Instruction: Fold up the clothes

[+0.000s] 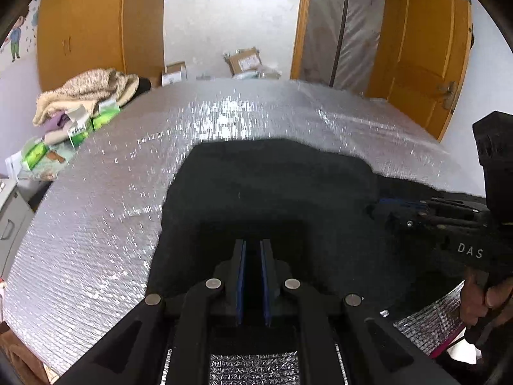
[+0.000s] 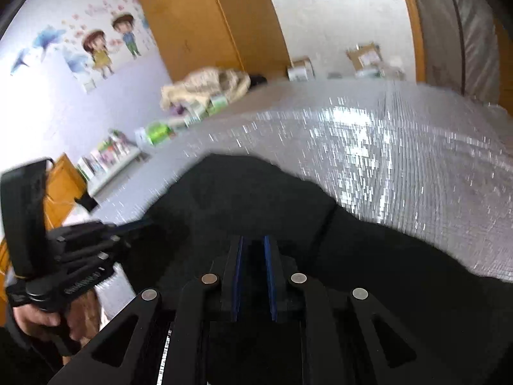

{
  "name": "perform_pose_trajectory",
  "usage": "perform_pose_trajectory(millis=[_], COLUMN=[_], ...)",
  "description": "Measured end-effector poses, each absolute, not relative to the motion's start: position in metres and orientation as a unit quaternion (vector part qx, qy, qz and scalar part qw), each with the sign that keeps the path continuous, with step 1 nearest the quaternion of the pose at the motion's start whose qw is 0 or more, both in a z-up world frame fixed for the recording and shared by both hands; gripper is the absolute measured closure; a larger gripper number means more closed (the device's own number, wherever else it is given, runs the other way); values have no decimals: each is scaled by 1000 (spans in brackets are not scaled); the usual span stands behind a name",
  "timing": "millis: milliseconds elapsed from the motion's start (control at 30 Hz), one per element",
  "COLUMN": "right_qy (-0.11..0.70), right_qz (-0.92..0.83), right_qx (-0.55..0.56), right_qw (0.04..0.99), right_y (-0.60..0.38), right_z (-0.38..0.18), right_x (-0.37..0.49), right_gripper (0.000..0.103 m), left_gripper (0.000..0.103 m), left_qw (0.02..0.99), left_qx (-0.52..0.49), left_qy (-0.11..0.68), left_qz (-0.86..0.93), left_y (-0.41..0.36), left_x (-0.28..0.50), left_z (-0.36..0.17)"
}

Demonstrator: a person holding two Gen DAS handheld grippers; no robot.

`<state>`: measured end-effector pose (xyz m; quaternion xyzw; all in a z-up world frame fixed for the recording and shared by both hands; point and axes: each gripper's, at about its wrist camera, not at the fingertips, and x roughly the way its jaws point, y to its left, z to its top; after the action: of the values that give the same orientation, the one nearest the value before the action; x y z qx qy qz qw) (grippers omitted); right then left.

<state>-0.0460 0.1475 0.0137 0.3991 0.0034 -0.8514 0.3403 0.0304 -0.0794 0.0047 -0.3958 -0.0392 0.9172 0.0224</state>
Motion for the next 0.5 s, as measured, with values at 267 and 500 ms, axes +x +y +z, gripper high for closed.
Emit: perform_pose_trajectory(millis=[267, 500], right_qy=[-16, -41], right_qz=[-868, -872], right_qx=[375, 384], right_qw=[326, 299], right_y=[157, 160], right_z=[31, 24], right_x=[-59, -88], right_gripper=[89, 89], left_gripper=[96, 96], left_qw=[37, 73], left_qx=[-371, -385], left_qy=[-36, -29], left_qz=[927, 919], left_y=[-77, -59], left_x=[14, -10], left_z=[24, 16])
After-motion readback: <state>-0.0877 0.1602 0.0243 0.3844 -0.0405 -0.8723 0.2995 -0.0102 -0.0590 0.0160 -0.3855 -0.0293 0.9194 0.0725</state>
